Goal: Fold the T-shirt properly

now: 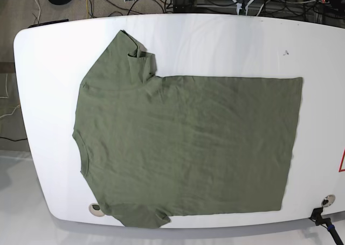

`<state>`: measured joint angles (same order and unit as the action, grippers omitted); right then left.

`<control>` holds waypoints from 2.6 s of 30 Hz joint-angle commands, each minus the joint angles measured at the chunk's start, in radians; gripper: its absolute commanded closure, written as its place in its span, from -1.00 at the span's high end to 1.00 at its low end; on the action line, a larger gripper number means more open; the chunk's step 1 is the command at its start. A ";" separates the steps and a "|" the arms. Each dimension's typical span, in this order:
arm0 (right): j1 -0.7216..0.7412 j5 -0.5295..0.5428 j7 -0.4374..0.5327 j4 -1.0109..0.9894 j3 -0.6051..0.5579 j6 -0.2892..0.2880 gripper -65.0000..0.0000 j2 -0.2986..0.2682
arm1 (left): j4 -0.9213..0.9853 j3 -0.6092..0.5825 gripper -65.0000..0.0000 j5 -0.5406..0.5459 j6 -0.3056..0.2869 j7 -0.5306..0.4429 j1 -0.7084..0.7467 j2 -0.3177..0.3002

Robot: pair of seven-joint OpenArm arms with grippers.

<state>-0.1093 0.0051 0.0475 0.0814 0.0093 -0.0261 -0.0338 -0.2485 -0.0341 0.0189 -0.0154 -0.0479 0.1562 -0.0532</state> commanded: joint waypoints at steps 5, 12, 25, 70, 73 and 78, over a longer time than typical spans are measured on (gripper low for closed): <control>-0.025 -0.005 0.020 0.013 -0.002 -0.010 -1.00 -0.009 | -0.072 -0.001 -1.00 0.004 -0.002 -0.007 0.031 -0.016; -0.087 -0.006 0.024 0.074 0.000 -0.008 -1.00 -0.029 | -0.274 0.022 -1.00 0.000 -0.001 -0.023 0.158 -0.022; -0.429 -0.001 0.024 0.554 -0.003 -0.017 -1.00 -0.067 | -0.733 0.099 -1.00 -0.006 -0.007 0.005 0.496 -0.074; -0.624 0.057 -0.327 1.888 0.148 -0.029 -0.09 -0.083 | -1.864 0.332 -0.44 0.093 -0.058 0.150 0.749 -0.155; -0.589 0.005 -0.334 1.884 0.152 -0.027 -0.14 -0.082 | -1.867 0.312 -0.36 0.084 -0.071 0.160 0.703 -0.181; -0.537 -0.079 -0.351 1.869 0.153 -0.024 -0.13 -0.081 | -1.864 0.299 -0.27 0.064 -0.084 0.178 0.635 -0.204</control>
<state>-0.6586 -0.0597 -0.3244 1.9369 0.1566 -0.0532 -0.1081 -2.0956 0.2577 0.0841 -0.1040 0.1642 0.7959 -0.2424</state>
